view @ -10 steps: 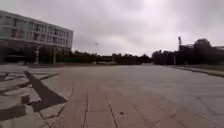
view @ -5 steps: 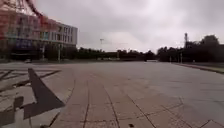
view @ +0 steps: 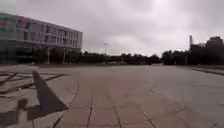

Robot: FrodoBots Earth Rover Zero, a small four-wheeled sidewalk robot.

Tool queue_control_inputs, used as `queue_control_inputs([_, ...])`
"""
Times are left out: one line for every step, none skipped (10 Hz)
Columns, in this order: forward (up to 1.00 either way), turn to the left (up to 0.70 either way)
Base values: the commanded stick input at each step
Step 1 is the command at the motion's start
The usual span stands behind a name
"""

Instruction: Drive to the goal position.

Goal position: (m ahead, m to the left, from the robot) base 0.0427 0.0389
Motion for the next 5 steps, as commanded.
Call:
queue_control_inputs([0.7,0.21])
queue_control_inputs([0.7,0.17])
queue_control_inputs([0.7,0.13])
queue_control_inputs([0.7,0.09])
queue_control_inputs([0.7,0.05])
